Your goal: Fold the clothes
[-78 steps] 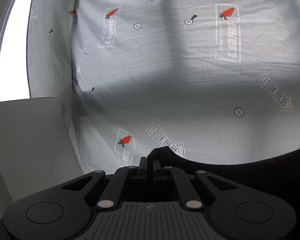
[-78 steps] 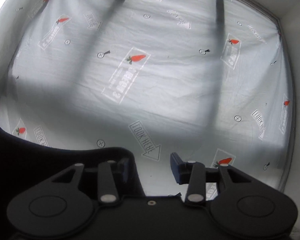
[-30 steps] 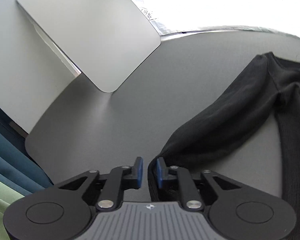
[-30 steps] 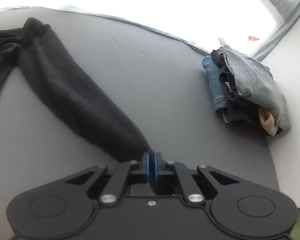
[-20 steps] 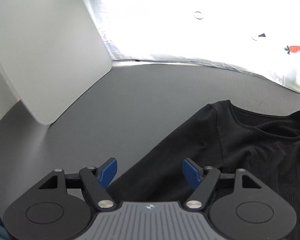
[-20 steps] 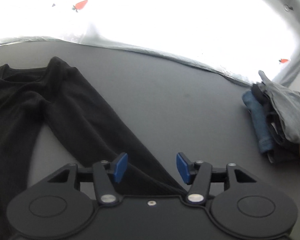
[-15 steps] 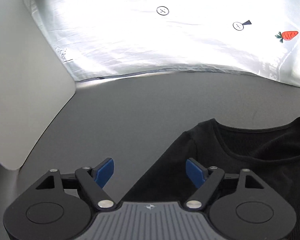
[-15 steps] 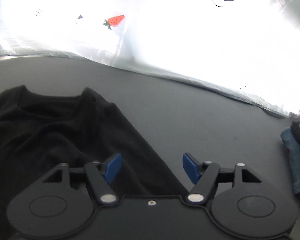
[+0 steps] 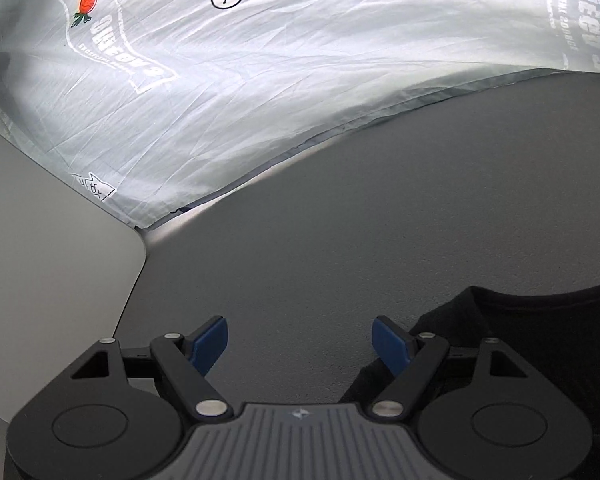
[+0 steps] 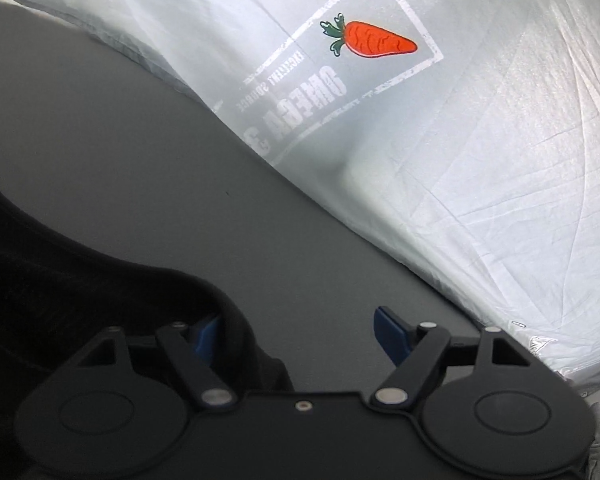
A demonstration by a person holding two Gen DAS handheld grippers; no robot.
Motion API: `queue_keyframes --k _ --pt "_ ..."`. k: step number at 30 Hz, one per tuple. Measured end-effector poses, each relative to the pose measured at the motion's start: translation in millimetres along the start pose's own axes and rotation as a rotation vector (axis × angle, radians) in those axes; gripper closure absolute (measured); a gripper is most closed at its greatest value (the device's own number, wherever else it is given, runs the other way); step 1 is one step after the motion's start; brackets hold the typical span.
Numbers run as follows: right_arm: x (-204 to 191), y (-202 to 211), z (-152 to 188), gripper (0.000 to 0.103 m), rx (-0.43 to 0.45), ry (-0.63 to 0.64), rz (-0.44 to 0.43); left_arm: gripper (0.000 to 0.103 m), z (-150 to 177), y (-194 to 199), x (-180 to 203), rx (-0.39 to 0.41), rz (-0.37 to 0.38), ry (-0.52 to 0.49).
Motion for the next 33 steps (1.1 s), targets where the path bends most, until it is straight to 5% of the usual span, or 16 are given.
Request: queue_keyframes --k 3,6,10,15,24,33 --pt "11.7 -10.2 -3.2 0.024 -0.013 -0.052 -0.006 0.022 -2.0 -0.3 -6.2 -0.004 0.029 0.032" --pt "16.5 -13.9 -3.2 0.023 -0.026 -0.071 -0.019 0.022 -8.5 16.4 -2.2 0.01 0.192 0.087" --pt "14.6 -9.8 -1.0 0.023 -0.018 -0.057 -0.018 0.018 -12.0 41.8 7.7 0.023 0.312 0.146" --pt "11.5 -8.9 0.4 0.023 -0.013 -0.051 -0.016 0.017 -12.0 39.1 35.3 0.021 0.263 0.05" --pt "19.2 -14.4 2.8 0.021 -0.011 -0.105 0.009 0.012 -24.6 16.7 29.0 0.057 0.007 -0.043" --pt "42.3 -42.6 -18.0 0.02 -0.014 -0.191 0.051 0.012 -65.9 -2.9 44.9 0.099 -0.001 -0.044"
Point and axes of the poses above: each gripper's, at about its wrist camera, not at the fingertips, and y roughly against the way its jaws point, x to its right, z to its underside, the point moved 10 cm from there along -y, roughly the way its jaws point
